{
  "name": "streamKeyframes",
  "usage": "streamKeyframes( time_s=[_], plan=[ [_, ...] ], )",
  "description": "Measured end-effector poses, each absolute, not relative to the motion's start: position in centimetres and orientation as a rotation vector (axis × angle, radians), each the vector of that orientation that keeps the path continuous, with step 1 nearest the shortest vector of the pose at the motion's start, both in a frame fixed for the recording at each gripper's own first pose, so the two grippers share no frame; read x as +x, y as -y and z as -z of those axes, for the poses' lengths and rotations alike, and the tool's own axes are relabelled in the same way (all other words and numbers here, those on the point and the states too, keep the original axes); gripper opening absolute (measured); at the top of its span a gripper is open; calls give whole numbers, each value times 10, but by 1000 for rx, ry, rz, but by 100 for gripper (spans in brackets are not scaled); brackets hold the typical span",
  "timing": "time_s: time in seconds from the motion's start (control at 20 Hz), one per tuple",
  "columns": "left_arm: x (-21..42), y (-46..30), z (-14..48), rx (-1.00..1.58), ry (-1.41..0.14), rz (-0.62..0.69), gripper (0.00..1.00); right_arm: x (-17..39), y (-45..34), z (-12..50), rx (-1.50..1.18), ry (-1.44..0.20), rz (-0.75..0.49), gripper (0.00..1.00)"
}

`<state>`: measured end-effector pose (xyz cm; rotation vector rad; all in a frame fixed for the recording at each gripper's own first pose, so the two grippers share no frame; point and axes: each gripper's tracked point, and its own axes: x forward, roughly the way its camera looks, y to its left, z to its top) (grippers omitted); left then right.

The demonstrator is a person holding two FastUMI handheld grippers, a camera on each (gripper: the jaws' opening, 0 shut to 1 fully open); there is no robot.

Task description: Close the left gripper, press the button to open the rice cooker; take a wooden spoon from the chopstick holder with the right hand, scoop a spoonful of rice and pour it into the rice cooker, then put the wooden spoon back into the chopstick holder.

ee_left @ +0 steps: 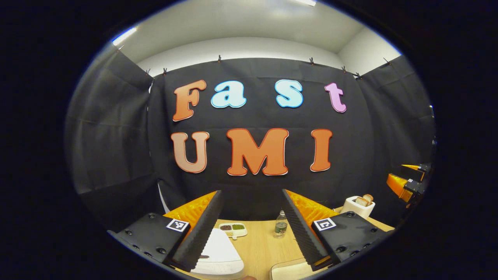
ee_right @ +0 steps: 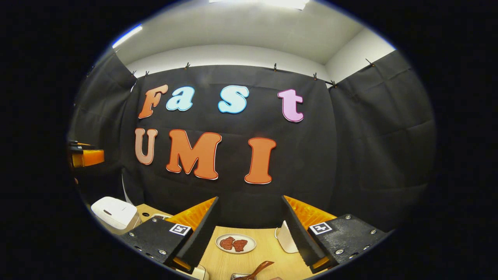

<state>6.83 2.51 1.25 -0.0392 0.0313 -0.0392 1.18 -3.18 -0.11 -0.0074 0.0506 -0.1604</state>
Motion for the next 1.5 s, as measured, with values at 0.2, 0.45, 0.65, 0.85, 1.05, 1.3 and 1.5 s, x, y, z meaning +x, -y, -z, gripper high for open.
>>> streamKeyframes(
  time_s=[0.2, 0.45, 0.65, 0.85, 1.05, 1.3, 1.5],
  plan=[
    [65, -54, -6, -18, -54, -33, 96, 6, 31, 5, 30, -46, 157, 95],
    [66, -92, 2, -24, -81, -110, 100, -1, 40, 23, -9, -82, 171, 95],
    [68, -117, 21, -17, -171, -173, 44, -3, 43, 38, -6, -113, 183, 95],
    [75, -122, 55, -136, -318, -155, 5, -6, 41, 44, -14, -122, 185, 95],
    [86, -135, 112, -209, -528, -170, 5, -10, 35, 53, 3, -145, 176, 97],
    [81, -135, 183, -369, -806, -140, 5, -9, 28, 61, -22, -175, 158, 95],
    [77, -129, 219, -476, -930, -109, 5, -9, 24, 67, -31, -196, 150, 95]
  ],
)
